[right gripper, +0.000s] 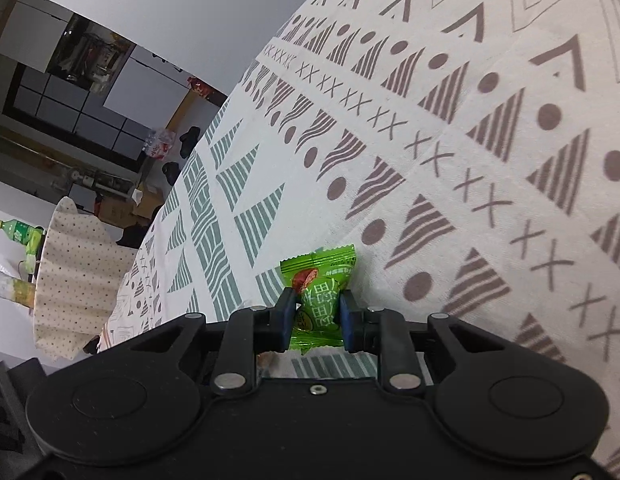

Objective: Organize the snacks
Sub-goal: 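Carry the green packet and peanut candy over the box and release both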

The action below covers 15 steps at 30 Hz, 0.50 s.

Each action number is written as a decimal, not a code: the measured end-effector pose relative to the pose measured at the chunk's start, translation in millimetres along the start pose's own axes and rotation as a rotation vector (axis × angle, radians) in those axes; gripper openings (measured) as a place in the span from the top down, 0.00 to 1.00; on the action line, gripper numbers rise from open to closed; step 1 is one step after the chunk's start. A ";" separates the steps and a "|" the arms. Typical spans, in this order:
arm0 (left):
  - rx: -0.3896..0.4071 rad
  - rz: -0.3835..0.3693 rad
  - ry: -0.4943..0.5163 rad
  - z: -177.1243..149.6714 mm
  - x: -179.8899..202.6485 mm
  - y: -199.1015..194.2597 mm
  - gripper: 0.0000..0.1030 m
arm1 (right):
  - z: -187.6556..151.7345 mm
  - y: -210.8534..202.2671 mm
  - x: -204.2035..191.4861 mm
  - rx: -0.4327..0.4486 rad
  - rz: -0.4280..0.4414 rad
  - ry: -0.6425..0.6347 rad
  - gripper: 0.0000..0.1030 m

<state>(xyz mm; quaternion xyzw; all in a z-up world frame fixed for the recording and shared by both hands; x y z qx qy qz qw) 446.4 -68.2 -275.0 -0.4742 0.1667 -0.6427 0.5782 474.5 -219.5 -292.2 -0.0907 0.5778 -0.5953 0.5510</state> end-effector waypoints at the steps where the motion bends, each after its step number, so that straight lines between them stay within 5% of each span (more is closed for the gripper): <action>1: 0.001 -0.015 0.002 1.1 -1.9 -0.9 0.83 | -0.3 -2.5 -0.5 0.004 -0.004 -0.009 0.78; 15: 0.027 -0.027 -0.011 -20.2 9.4 -72.1 0.84 | -12.1 -58.0 -9.0 0.053 0.060 -0.063 0.78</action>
Point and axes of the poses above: each gripper's, at about its wrist camera, not at the fingertips, and y roughly the way its jaws point, x to its right, z to its top, the point moved 5 cm from there along y, roughly the way its jaws point, and after that the axes turned 11 degrees about -z, right-handed, at the moved point
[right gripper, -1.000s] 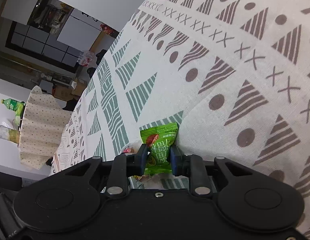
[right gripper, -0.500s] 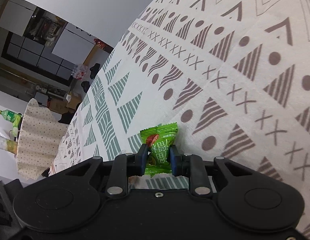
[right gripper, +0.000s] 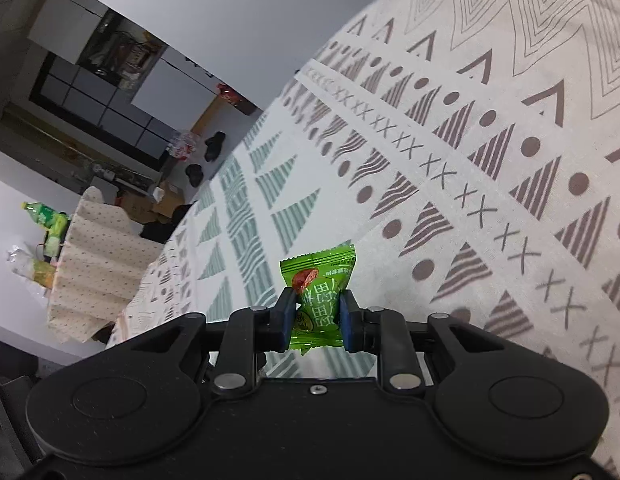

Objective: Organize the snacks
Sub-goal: 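Carry the green packet and peanut candy over the box and release both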

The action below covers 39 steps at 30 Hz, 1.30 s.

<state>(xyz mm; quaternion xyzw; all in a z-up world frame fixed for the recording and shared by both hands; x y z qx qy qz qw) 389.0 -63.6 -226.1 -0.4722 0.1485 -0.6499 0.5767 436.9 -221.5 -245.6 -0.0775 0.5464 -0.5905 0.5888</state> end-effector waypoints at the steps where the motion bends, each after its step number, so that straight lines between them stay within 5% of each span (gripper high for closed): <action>1: 0.004 -0.004 0.000 -1.0 1.6 -7.0 0.84 | -2.1 -6.1 -1.7 0.005 0.015 -0.007 0.78; 39: 0.183 -0.070 -0.024 -22.1 -17.6 -217.4 0.83 | -84.6 -151.5 -52.7 0.141 0.110 -0.094 0.78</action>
Point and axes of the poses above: each gripper's, at about its wrist camera, not at the fingertips, and y roughly the way its jaws point, x to its right, z to its top, the point moved 5 cm from there along y, roughly the way its jaws point, and after that the axes turned 11 degrees about -z, right-handed, at the moved point
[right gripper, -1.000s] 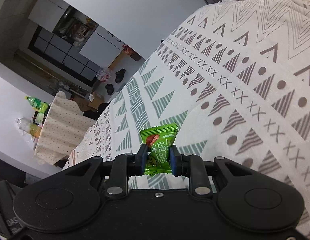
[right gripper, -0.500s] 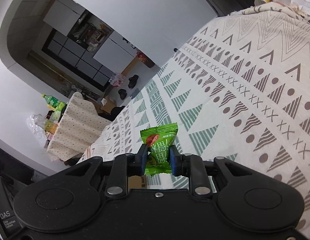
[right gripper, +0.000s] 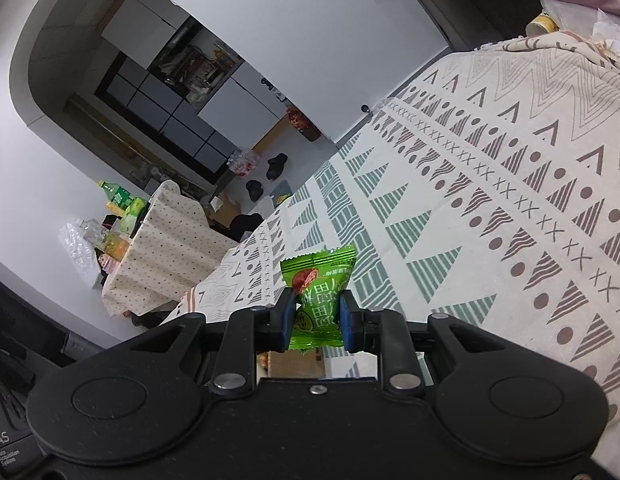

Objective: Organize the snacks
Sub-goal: 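Carry the green packet and peanut candy over the box and release both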

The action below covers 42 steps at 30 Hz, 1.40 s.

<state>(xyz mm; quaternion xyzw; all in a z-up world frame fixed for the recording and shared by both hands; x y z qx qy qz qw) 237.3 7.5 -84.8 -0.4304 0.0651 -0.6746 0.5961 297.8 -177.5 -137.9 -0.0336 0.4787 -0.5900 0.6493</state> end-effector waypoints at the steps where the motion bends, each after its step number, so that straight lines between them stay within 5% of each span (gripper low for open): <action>1: 0.002 0.000 -0.003 1.3 -2.4 -3.4 0.83 | -1.2 -1.3 -2.9 0.001 0.001 -0.003 0.78; 22: 0.037 0.030 -0.065 36.3 -76.6 -47.0 0.83 | -39.1 24.9 -77.8 -0.061 0.040 -0.100 0.78; 34: 0.025 0.029 -0.137 51.3 -121.3 -39.6 0.82 | -67.0 60.0 -119.9 -0.146 0.053 -0.155 0.78; 38: 0.029 0.049 -0.151 59.7 -130.4 -37.7 0.72 | -67.4 66.4 -129.7 -0.159 0.059 -0.167 0.78; 42: 0.035 0.082 -0.172 64.5 -138.9 -40.5 0.45 | -69.1 71.3 -141.1 -0.175 0.068 -0.180 0.78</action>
Point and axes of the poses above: each gripper's, at about its wrist camera, not at the fingertips, and y roughly the way its jaws point, x to its right, z to its top, the point moved 5 cm from there along y, roughly the way its jaws point, and after that the axes turned 11 degrees about -z, right-handed, at the moved point
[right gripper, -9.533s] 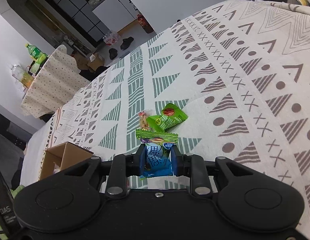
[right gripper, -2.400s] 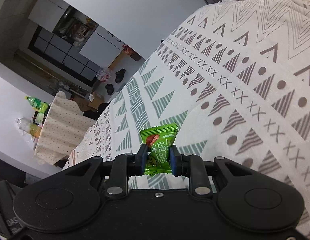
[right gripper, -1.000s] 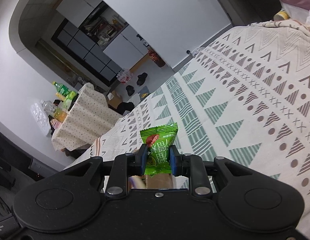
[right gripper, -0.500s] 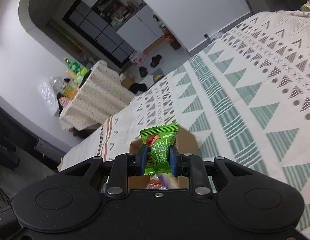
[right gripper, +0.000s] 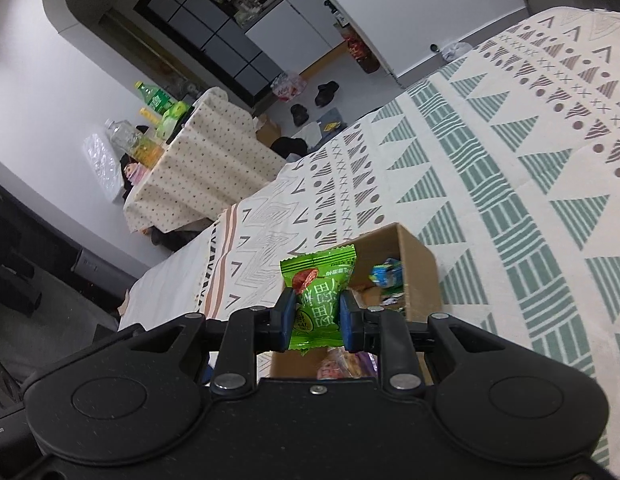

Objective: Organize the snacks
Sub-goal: 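Carry the green packet and peanut candy over the box and release both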

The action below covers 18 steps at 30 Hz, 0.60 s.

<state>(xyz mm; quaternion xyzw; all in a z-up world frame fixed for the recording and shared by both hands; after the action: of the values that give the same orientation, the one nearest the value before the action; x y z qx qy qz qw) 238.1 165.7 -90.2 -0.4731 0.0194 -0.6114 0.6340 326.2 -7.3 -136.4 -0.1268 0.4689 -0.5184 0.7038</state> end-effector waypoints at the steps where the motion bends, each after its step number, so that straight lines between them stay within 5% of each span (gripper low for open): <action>1: 0.002 0.007 0.001 1.5 -2.2 -1.2 0.43 | 0.2 1.1 -3.4 -0.004 0.004 -0.006 0.78; 7: -0.009 0.047 0.009 11.4 -15.1 -8.9 0.29 | 3.5 4.3 -29.9 -0.025 0.039 -0.058 0.72; 11: -0.018 0.078 0.010 15.1 -22.5 -16.8 0.19 | 6.6 -0.5 -33.4 -0.027 0.060 -0.033 0.52; 18: -0.021 0.117 0.077 10.8 -17.0 -27.3 0.12 | 1.5 -20.0 -15.2 -0.030 0.030 -0.023 0.47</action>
<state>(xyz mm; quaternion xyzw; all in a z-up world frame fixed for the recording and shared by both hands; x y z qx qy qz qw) 219.6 190.8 -76.7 -0.4537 0.0777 -0.5911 0.6624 314.8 -3.5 -114.4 -0.1363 0.4704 -0.4991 0.7148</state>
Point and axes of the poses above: each gripper's, at about its wrist camera, not at the fingertips, and y roughly the way its jaws point, x to its right, z to its top, the point moved 5 cm from there along y, roughly the way its jaws point, and after that the axes turned 11 degrees about -z, right-handed, at the moved point
